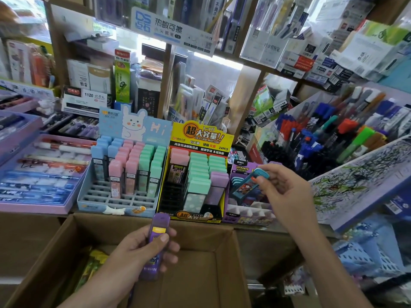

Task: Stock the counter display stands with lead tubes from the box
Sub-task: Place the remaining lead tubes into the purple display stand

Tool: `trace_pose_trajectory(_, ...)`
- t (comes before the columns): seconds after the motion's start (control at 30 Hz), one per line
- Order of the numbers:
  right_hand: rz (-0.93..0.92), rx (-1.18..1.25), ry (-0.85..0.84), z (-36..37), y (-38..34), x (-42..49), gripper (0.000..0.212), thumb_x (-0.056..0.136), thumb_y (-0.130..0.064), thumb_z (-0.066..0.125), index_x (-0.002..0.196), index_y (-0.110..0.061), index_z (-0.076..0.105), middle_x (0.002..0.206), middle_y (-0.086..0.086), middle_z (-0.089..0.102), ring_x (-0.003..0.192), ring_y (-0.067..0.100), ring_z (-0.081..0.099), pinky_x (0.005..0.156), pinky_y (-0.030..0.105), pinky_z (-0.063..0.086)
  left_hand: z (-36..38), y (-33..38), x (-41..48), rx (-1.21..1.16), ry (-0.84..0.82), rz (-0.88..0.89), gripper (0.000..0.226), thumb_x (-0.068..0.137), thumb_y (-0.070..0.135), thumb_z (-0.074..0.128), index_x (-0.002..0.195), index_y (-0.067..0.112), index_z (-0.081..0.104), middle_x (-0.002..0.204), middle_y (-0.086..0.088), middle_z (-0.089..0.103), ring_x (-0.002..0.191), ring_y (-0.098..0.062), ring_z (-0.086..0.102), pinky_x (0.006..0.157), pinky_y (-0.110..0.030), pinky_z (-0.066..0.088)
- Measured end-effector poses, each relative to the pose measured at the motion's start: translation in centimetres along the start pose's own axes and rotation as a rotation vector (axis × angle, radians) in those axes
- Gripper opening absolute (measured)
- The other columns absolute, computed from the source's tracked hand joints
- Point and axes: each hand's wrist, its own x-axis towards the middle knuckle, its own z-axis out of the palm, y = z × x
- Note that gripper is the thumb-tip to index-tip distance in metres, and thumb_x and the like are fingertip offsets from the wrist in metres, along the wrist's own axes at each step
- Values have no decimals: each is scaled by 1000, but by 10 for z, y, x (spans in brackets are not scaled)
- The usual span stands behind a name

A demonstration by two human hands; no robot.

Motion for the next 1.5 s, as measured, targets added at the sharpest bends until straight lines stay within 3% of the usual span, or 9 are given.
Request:
trace_pose_trajectory(0.3,-54,-140,-73,10,4,5,26,93,-8,73,104,-32,71,89,-19,71,83,1,68,72,15,57,-1,1,1,17,29,-3,34,81,18,69,110,1,72,95,-27,74,77,-34,72,57,-33,57)
trace_pose_trajectory(0.4,-69,-202,-108,10,7,8,23,91,-6,75,104,-25,75,93,-15,70,85,0,66,74,18,57,1,2,1,17,31,-6,35,81,17,68,111,-1,71,93,-27,74,76,-33,72,56,-32,56)
trace_pose_trajectory(0.53,-131,-303,-126,12,11,12,19,86,-3,79,103,-13,80,94,-16,63,92,-2,59,79,4,46,2,2,0,16,32,-13,32,84,13,67,112,-2,70,93,-27,74,75,-33,72,56,-31,56)
trace_pose_trajectory(0.63,-134,-343,-123,15,14,12,19,85,-5,81,101,-14,80,91,-11,65,93,6,56,84,10,43,2,3,1,19,24,-19,35,81,16,68,112,-1,70,93,-26,74,76,-33,72,58,-33,57)
trace_pose_trajectory(0.8,-197,-415,-95,24,20,10,17,83,-4,82,99,-12,79,90,-4,70,92,18,59,83,33,52,2,3,1,13,31,-25,27,87,11,66,110,-1,71,92,-26,74,76,-33,71,59,-33,57)
trace_pose_trajectory(0.93,-190,-485,-73,31,29,7,20,81,-8,86,99,-10,78,92,-1,67,93,20,57,85,32,49,0,1,2,24,16,-38,21,92,7,64,111,-1,71,92,-27,74,76,-33,72,60,-34,58)
trace_pose_trajectory(1.17,-220,-568,-4,38,27,4,19,77,-7,88,88,-10,73,92,1,66,93,24,59,85,32,46,-3,1,5,10,-36,-71,40,79,14,71,115,-1,69,95,-33,72,80,-39,73,62,-36,58)
trace_pose_trajectory(1.37,-231,-340,111,38,11,-13,14,85,-2,78,94,-12,74,97,-5,63,95,8,58,85,7,42,-2,-5,7,2,-40,-50,26,99,-3,54,124,2,57,100,-35,72,84,-45,73,62,-40,58)
trace_pose_trajectory(1.5,-45,1,57,44,-2,-35,23,90,-4,75,94,-27,74,83,-14,69,81,6,67,66,15,53,8,0,5,30,-54,-6,27,96,-2,58,122,2,61,103,-30,74,94,-44,75,66,-39,62)
